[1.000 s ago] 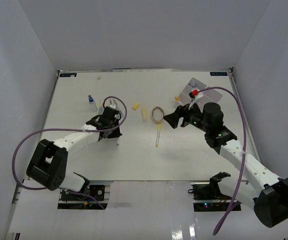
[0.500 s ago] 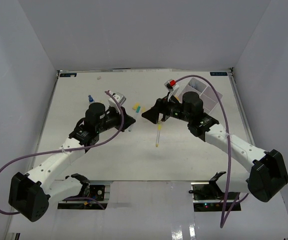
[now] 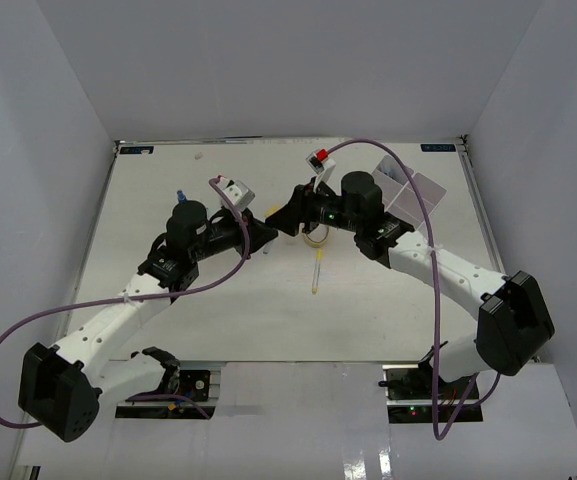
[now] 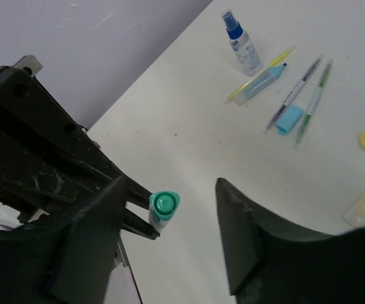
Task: Sort the stationery into containers
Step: Place the pen in the storage box.
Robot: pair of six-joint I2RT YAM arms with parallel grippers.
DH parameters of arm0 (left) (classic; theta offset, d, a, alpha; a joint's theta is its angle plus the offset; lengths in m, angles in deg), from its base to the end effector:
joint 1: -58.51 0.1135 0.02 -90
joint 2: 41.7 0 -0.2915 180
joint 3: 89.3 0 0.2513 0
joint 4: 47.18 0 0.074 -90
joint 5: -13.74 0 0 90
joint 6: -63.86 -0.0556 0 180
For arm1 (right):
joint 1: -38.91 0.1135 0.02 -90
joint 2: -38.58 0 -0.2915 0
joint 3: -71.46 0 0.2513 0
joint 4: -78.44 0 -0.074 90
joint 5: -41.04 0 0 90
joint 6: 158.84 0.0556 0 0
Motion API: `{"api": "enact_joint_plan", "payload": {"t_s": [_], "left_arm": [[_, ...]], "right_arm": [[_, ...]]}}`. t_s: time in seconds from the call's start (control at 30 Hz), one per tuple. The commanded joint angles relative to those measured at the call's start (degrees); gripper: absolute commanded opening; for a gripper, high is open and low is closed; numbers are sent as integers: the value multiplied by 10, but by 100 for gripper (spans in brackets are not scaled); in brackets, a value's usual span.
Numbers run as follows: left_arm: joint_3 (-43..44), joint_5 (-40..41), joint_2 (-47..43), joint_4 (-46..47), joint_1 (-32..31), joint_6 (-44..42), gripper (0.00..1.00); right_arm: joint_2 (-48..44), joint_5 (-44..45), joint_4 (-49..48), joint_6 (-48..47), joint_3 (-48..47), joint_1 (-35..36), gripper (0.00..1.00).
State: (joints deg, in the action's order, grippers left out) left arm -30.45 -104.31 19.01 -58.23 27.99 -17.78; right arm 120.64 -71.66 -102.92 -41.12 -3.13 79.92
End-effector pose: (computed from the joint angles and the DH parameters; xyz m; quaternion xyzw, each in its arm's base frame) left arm 0.2008 -0.1487 0.3321 0.2940 0.7156 -0.3799 0.5070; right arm 0.2527 0.2481 0.3562 -0.2150 0.7091 0.4907 0.4583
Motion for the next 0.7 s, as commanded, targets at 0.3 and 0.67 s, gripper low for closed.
{"api": "enact_joint_plan", "payload": {"t_s": [0.3, 0.67], "left_arm": [[-17, 20, 2, 59, -2, 11, 52], [37, 179, 77, -72, 30, 67, 98]], "right_arm": [[-22, 77, 12, -36, -9, 6, 8], [-25, 431, 93, -230, -6, -99, 8]]}}
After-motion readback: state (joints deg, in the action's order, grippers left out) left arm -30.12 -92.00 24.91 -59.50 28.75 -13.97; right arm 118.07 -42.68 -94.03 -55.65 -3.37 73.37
